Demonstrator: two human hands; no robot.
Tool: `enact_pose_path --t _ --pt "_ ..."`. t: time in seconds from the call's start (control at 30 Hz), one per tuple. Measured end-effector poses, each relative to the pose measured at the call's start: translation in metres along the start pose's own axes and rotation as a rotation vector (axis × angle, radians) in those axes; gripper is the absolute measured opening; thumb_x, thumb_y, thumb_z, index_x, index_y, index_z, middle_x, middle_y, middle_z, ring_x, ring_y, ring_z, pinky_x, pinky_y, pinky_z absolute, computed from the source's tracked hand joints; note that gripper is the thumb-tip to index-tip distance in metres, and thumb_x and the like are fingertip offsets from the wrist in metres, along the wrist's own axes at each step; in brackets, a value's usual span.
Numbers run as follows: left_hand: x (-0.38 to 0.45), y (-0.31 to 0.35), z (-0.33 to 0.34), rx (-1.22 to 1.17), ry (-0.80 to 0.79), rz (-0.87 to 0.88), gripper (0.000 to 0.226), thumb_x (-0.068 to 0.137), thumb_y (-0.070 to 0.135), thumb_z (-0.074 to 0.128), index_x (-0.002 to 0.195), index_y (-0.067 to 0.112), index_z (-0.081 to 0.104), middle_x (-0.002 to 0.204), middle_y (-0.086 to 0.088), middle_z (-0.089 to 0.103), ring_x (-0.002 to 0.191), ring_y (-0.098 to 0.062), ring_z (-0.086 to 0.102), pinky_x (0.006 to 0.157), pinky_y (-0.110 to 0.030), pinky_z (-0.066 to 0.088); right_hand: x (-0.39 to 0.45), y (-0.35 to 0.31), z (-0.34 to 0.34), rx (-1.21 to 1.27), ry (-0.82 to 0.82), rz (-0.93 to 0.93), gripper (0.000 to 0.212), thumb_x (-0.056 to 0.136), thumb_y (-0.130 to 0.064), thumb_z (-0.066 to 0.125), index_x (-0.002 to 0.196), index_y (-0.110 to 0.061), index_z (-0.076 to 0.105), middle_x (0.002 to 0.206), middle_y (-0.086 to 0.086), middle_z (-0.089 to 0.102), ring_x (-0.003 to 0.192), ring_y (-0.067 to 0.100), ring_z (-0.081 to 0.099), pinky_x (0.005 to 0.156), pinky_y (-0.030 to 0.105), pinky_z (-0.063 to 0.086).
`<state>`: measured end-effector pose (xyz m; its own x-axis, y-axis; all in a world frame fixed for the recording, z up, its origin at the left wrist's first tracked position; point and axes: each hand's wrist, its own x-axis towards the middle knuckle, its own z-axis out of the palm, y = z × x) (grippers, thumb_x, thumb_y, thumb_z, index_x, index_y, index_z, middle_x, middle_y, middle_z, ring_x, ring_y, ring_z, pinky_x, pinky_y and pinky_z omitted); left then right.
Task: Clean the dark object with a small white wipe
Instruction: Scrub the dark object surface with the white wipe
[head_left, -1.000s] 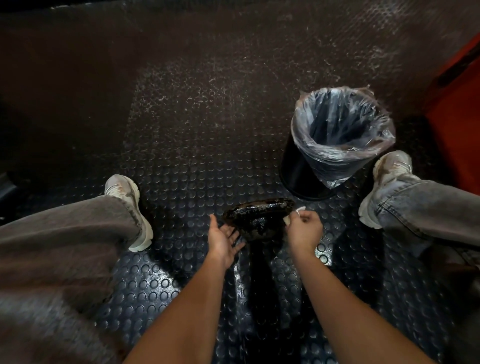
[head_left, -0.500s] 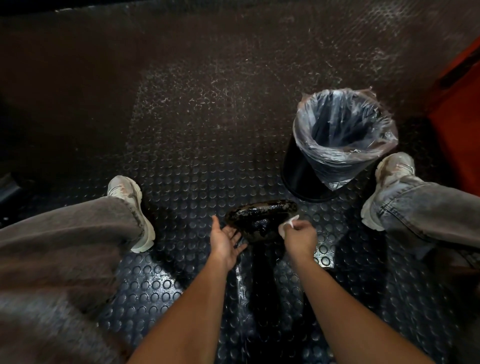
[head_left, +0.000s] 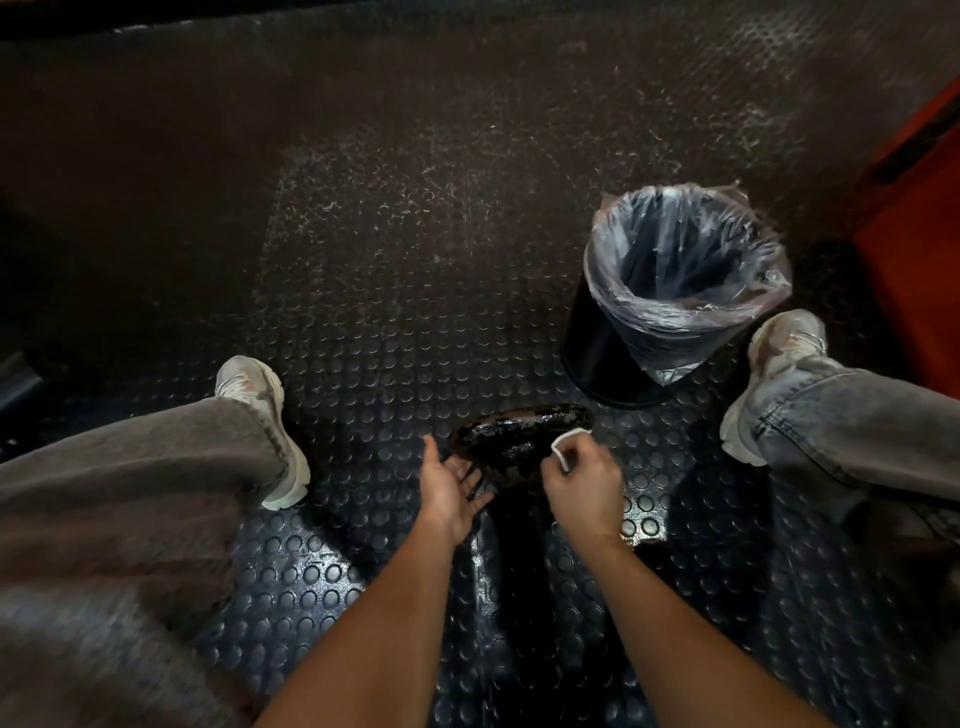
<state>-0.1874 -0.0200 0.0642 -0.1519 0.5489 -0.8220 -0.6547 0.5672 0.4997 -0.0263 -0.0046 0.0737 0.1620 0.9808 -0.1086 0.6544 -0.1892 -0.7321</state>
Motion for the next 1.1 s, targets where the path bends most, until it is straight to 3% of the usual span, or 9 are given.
enact_pose_path --t 0.1,0.2,0.33,0.43,0.57,0.77,0.9,1.0,1.1 --pt "-0.002 0.002 0.0 0.001 -0.001 -0.001 0.086 0.099 0.07 0.016 0.154 0.006 0.033 0.158 -0.013 0.037 0.144 -0.029 0.037 0.116 -0.057 0.032 0.012 0.007 0.0 0.207 0.025 0.376 0.008 0.088 -0.017 0.069 0.087 -0.019 0.062 0.079 0.001 0.069 0.075 0.024 0.066 0.06 0.026 0.044" --pt "0.0 0.003 -0.002 0.001 0.0 -0.006 0.087 0.099 0.071 0.015 0.154 0.006 0.033 0.159 -0.013 0.037 0.145 -0.029 0.036 0.117 -0.056 0.031 0.021 -0.003 -0.008 0.372 0.089 0.484 0.01 0.09 -0.014 0.068 0.09 -0.016 0.058 0.078 -0.005 0.063 0.077 0.023 0.065 0.057 0.023 0.042" --pt "0.003 0.0 -0.002 0.0 0.007 0.001 0.085 0.099 0.071 0.016 0.152 0.008 0.038 0.157 -0.012 0.039 0.144 -0.029 0.038 0.116 -0.057 0.033 0.011 -0.018 -0.017 0.357 0.175 0.222 0.013 0.086 -0.01 0.066 0.083 -0.018 0.056 0.072 -0.003 0.062 0.062 0.016 0.057 0.052 0.015 0.042" --pt "0.003 -0.001 -0.002 0.004 0.011 0.004 0.084 0.098 0.072 0.017 0.148 0.01 0.044 0.154 -0.01 0.044 0.14 -0.027 0.042 0.115 -0.056 0.034 0.0 -0.018 -0.012 0.199 0.091 -0.008 0.013 0.081 -0.013 0.068 0.08 -0.021 0.058 0.079 -0.003 0.06 0.067 0.015 0.056 0.057 0.022 0.043" --pt "0.002 -0.001 -0.002 0.001 -0.002 0.008 0.084 0.098 0.072 0.016 0.147 0.01 0.046 0.153 -0.011 0.045 0.141 -0.028 0.041 0.115 -0.057 0.034 0.003 -0.001 0.001 0.114 0.003 0.129 0.008 0.083 -0.019 0.069 0.082 -0.023 0.062 0.08 -0.005 0.065 0.071 0.016 0.062 0.061 0.026 0.045" --pt "0.008 -0.001 -0.007 -0.013 -0.013 0.001 0.089 0.096 0.074 0.016 0.149 0.008 0.044 0.153 -0.013 0.045 0.14 -0.029 0.043 0.114 -0.055 0.037 0.017 0.007 -0.009 0.337 0.056 0.431 0.006 0.091 -0.013 0.069 0.092 -0.015 0.063 0.083 -0.001 0.069 0.071 0.014 0.064 0.054 0.018 0.041" --pt "0.01 -0.004 -0.007 -0.008 -0.014 0.013 0.088 0.096 0.075 0.017 0.147 0.01 0.048 0.149 -0.012 0.05 0.137 -0.029 0.046 0.109 -0.054 0.039 0.01 -0.016 -0.019 0.333 0.166 0.239 0.009 0.087 -0.012 0.067 0.086 -0.017 0.059 0.073 -0.006 0.063 0.064 0.012 0.058 0.055 0.017 0.04" --pt "0.012 -0.004 -0.008 -0.001 0.004 0.008 0.09 0.093 0.078 0.018 0.141 0.012 0.055 0.144 -0.01 0.055 0.132 -0.027 0.051 0.1 -0.049 0.045 0.0 -0.02 -0.014 0.206 0.121 -0.047 0.012 0.082 -0.011 0.07 0.083 -0.018 0.061 0.077 -0.006 0.06 0.065 0.014 0.056 0.058 0.021 0.043" --pt "0.01 -0.003 -0.006 0.004 0.009 0.006 0.087 0.095 0.077 0.017 0.137 0.013 0.058 0.138 -0.008 0.059 0.127 -0.025 0.053 0.097 -0.047 0.045 -0.002 -0.013 -0.007 0.08 0.053 -0.099 0.009 0.081 -0.013 0.071 0.085 -0.017 0.063 0.083 -0.006 0.061 0.07 0.017 0.057 0.062 0.029 0.044"
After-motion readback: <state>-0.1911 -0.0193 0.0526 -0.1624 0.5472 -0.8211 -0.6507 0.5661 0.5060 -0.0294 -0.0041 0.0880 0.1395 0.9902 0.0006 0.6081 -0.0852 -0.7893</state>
